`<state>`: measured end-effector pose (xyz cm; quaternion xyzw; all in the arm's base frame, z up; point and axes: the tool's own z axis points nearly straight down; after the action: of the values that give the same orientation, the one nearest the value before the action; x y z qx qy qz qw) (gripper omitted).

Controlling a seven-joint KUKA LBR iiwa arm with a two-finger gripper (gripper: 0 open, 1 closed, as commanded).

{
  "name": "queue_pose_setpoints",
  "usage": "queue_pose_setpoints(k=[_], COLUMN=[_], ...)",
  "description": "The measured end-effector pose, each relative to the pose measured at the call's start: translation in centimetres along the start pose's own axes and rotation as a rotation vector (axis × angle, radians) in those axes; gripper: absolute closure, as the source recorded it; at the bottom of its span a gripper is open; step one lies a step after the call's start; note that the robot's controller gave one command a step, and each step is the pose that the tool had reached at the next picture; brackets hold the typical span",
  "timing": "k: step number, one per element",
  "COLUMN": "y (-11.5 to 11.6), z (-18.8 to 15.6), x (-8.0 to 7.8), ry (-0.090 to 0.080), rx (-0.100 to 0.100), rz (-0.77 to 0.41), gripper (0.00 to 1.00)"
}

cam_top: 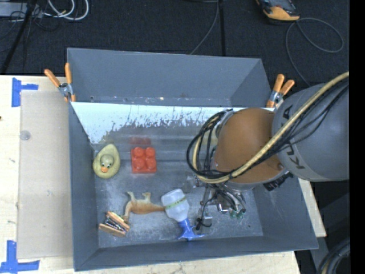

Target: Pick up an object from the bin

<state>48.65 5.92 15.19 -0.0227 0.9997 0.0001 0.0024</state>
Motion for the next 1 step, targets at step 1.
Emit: queue_pose_setpoints(k=[1], y=[-1.71], z=[6.02], x=[-1.91], ry=[0.002], rx=[-0.003], rz=[-0.039], gripper=[0.0])
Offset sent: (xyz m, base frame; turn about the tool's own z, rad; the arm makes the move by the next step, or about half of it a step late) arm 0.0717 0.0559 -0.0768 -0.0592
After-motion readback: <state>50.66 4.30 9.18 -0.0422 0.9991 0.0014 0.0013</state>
